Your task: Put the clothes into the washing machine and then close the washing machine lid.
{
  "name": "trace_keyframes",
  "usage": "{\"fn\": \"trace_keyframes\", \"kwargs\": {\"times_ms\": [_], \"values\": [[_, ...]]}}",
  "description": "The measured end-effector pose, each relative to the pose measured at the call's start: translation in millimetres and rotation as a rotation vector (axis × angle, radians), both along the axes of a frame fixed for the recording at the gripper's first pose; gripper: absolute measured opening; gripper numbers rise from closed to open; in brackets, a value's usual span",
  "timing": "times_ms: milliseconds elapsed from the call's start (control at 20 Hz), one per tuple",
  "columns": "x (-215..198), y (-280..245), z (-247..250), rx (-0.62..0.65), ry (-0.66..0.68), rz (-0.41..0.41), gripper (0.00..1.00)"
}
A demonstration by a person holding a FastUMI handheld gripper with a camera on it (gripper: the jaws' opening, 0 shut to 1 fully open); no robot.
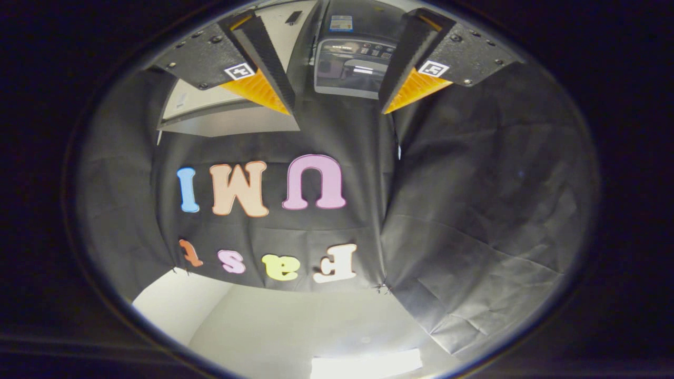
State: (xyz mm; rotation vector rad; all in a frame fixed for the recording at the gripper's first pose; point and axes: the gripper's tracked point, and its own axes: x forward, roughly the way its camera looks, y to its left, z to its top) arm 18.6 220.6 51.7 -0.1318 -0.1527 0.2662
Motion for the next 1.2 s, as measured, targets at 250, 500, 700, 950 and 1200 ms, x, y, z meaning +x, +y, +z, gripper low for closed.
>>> {"fn": "trace_keyframes", "kwargs": {"times_ms": [250, 500, 700, 950, 1200], "values": [[0, -17, -1, 0.003, 0.019, 0.033, 0.97], [7, -40, -1, 0.088, 0.044, 0.031, 0.96], [28, -58, -2, 0.155, 0.094, -0.027, 0.96], [36, -65, -2, 0.136, 0.084, -0.062, 0.97], [46, -75, -7, 0.104, 0.064, -0.123, 0.97]]}}
